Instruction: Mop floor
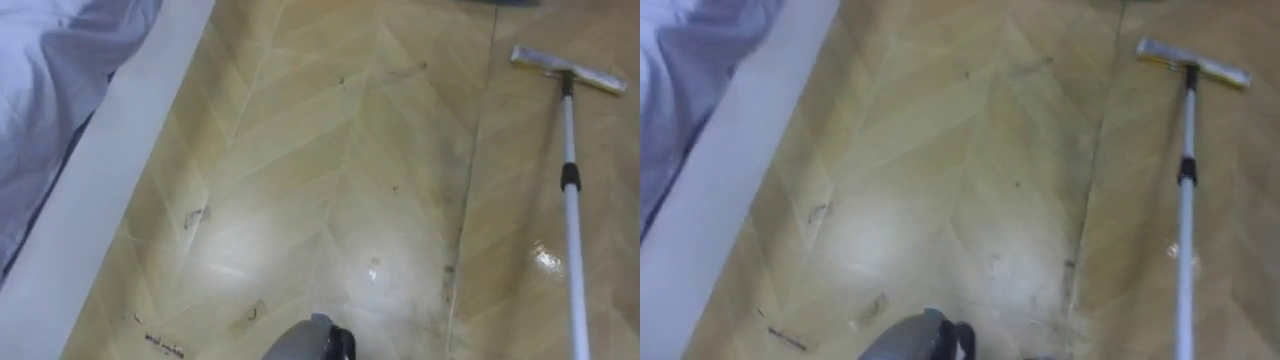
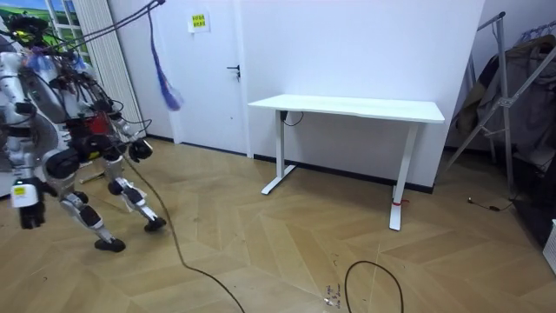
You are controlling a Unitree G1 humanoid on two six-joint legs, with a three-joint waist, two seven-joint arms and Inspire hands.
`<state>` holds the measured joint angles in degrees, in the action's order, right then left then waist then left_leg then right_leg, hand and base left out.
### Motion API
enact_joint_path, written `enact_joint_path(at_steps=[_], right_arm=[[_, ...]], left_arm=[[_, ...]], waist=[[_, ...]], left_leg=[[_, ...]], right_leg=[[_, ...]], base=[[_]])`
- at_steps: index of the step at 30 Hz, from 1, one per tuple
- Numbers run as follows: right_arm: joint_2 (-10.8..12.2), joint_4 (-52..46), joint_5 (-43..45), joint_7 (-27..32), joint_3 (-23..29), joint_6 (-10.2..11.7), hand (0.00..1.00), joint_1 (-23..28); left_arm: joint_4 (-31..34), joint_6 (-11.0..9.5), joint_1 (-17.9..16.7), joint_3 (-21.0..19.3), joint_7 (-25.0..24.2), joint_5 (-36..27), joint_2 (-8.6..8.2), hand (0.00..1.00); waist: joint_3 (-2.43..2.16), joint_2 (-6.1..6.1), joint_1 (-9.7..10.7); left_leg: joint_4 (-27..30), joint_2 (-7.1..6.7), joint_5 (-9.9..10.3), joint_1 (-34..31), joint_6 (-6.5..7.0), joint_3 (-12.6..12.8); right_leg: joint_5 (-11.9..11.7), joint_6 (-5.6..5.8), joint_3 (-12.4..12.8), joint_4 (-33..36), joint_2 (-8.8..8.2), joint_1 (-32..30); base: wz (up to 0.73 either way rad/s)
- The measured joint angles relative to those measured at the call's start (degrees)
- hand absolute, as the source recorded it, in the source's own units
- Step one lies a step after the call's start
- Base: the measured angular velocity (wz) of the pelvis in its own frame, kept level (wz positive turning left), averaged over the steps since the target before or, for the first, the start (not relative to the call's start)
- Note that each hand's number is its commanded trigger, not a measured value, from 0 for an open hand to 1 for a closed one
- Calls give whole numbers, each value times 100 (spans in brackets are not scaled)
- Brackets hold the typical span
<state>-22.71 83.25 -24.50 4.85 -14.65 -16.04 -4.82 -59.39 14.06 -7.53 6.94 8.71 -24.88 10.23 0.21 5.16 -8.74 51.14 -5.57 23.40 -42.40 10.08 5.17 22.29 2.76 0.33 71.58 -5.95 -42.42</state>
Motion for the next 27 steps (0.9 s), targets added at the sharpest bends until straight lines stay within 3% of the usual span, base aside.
enact_joint_path(at_steps=[2,3,4,6,7,8,10,12,15,16,18,19,23,27], right_arm=[[195,-72,1,201,25,4,100,155],[356,-71,-2,306,32,5,100,191],[434,-71,-5,350,36,5,100,205],[667,-79,-4,425,111,4,100,268],[719,-81,-5,458,171,2,100,325],[731,-82,-5,463,214,-2,100,317],[712,-91,-26,424,250,-41,100,67],[608,-71,-18,385,265,-131,100,-273],[429,-78,-11,367,314,-213,100,-1105],[382,-63,-14,356,312,-155,100,-1405],[248,-77,-20,233,366,-71,100,-1829],[162,-79,-15,156,360,-41,100,-2080],[148,-19,50,-22,366,-49,100,-2114],[176,35,485,-148,342,35,100,-1356]], left_arm=[[3,10,1,2,53,118,-27,0],[3,34,0,3,81,211,-52,0],[4,64,1,4,83,214,-59,0],[-11,177,-7,-5,121,317,-109,0],[-23,200,-9,5,162,314,-161,0],[-28,201,-8,3,178,309,-185,0],[-27,209,-6,-6,193,295,-203,0],[-21,210,-4,4,205,230,-214,0],[-20,192,30,1,223,211,-189,0],[-11,181,30,-2,242,226,-185,0],[-14,185,30,-4,241,266,-183,0],[-34,192,29,-7,242,264,-178,0],[-82,199,25,-9,245,336,-125,0],[-182,192,54,-29,239,332,-117,0]], waist=[[15,11,153],[23,10,204],[0,43,232],[39,-47,261],[13,-29,275],[16,-36,268],[98,-206,211],[116,-255,210],[136,-431,147],[140,-521,71],[158,-591,32],[164,-600,-5],[170,-631,-105],[160,-536,-48]], left_leg=[[-163,-28,20,157,21,-12],[-277,-29,40,282,-4,-43],[-332,-29,55,352,-21,-59],[-397,-27,217,639,-128,-204],[-364,-22,306,735,-202,-354],[-364,-20,330,781,-238,-402],[-272,5,392,914,-360,-448],[6,89,408,859,-414,-450],[294,213,413,770,-526,-338],[291,226,416,801,-533,-331],[254,235,420,851,-543,-315],[207,303,420,883,-543,-232],[-386,441,418,1312,-552,-219],[-1306,582,287,2083,-701,-215]], right_leg=[[27,26,-62,-528,40,-312],[9,-4,-93,-1186,108,-386],[-33,-66,-140,-1536,121,-376],[-422,-290,-231,-2440,307,-250],[-472,-331,-267,-2457,354,-106],[-432,-373,-342,-2450,345,-22],[-221,-498,-389,-2318,333,139],[-90,-571,-519,-2227,339,195],[63,-682,-562,-2067,372,170],[72,-707,-526,-2045,402,166],[80,-728,-518,-2012,410,170],[64,-757,-527,-2063,441,208],[-108,-827,-648,-2560,554,599],[-406,-811,-805,-3435,695,1384]], base=[[-2],[0],[0],[15],[26],[22],[5],[13],[0],[-15],[-2],[4],[5],[12]])
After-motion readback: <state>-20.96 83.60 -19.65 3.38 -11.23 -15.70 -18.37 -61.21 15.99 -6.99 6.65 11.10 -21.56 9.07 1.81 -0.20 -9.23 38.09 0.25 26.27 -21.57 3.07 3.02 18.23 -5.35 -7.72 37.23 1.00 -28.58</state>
